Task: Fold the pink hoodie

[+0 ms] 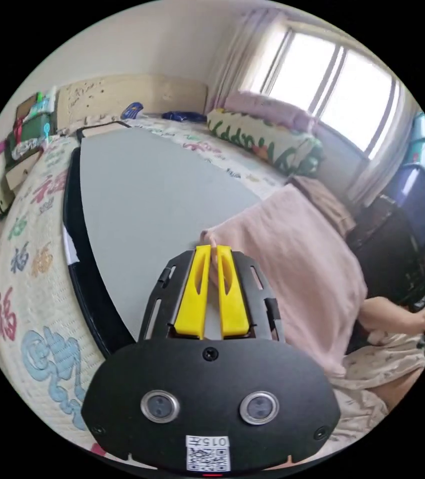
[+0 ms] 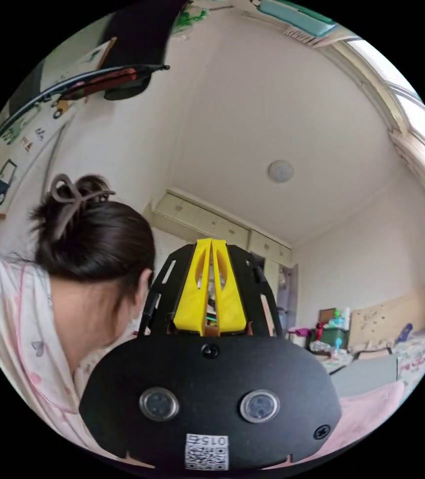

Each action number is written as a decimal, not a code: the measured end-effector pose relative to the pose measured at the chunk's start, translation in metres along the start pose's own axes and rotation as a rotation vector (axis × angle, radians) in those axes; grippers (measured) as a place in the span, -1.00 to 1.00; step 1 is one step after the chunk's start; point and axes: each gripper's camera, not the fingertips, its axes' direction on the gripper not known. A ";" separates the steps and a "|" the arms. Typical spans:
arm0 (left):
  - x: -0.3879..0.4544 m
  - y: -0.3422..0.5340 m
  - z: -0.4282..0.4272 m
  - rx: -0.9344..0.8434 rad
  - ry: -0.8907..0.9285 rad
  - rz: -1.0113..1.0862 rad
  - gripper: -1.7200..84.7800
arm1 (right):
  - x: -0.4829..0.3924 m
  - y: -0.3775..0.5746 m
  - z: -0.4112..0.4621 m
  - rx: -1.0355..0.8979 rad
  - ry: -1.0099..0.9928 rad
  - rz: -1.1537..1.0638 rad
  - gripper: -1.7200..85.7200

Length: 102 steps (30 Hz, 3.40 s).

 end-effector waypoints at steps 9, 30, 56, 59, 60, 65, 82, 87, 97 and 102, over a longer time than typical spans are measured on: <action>0.030 0.109 -0.150 0.396 0.135 -0.109 -0.98 | 0.044 0.051 0.056 -0.226 0.133 0.248 -0.98; 0.060 0.069 -0.174 0.295 0.151 -0.182 -0.95 | 0.130 0.107 0.214 -0.594 0.436 0.360 -0.93; -0.129 -0.006 -0.294 0.275 0.227 -0.558 -0.59 | 0.410 0.322 0.368 -1.193 0.895 0.572 -0.67; -0.145 -0.012 -0.295 0.292 0.333 -0.573 -0.57 | 0.416 0.355 0.387 -1.251 0.860 0.598 -0.70; -0.146 -0.015 -0.295 0.285 0.335 -0.573 -0.57 | 0.416 0.360 0.389 -1.248 0.848 0.615 -0.71; -0.148 -0.037 -0.307 0.247 0.311 -0.553 -0.56 | 0.415 0.405 0.424 -1.369 0.757 0.655 -0.75; -0.191 -0.014 -0.327 0.368 0.495 -0.580 -0.49 | 0.278 0.514 0.615 -1.456 0.487 0.554 -0.76; -0.212 0.011 -0.321 0.419 0.560 -0.652 -0.61 | 0.217 0.538 0.675 -1.446 0.422 0.530 -0.76; -0.219 0.068 -0.314 0.543 0.488 -0.654 -0.77 | 0.199 0.486 0.614 -1.219 0.622 0.788 -0.59; -0.224 0.096 -0.295 0.551 0.491 -0.644 -0.77 | 0.205 0.517 0.628 -1.310 0.442 1.005 -0.51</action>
